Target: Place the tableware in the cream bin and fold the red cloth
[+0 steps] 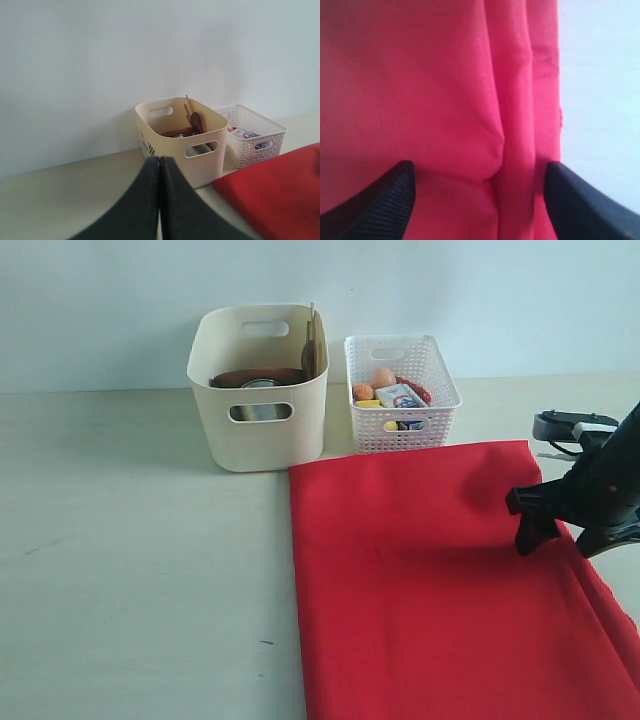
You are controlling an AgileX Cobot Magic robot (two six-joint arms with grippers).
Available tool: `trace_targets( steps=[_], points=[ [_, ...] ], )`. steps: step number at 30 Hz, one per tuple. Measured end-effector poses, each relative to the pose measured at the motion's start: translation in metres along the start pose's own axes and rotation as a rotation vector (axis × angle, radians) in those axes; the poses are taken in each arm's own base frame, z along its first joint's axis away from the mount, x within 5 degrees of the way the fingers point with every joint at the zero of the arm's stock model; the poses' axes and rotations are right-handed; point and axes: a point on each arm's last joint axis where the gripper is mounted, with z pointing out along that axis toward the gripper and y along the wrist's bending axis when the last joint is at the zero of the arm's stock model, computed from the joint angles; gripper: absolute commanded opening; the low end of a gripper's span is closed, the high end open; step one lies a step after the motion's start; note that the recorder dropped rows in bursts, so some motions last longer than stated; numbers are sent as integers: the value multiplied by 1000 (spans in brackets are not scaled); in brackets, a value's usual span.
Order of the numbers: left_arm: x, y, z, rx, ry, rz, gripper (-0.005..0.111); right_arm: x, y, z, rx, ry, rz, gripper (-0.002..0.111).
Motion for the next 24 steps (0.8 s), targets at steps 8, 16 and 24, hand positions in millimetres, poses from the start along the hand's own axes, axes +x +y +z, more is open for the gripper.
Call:
trace_targets(
  steps=[8,16,24],
  points=[
    [0,0,0,0,0,0,0,0,0,0,1,-3,-2,56],
    [25,-2,1,11,58,-58,0,-2,-1,0,10,-27,-8,9],
    [62,-1,-4,-30,133,-127,0,-2,-4,0,49,-22,-56,0]
  ],
)
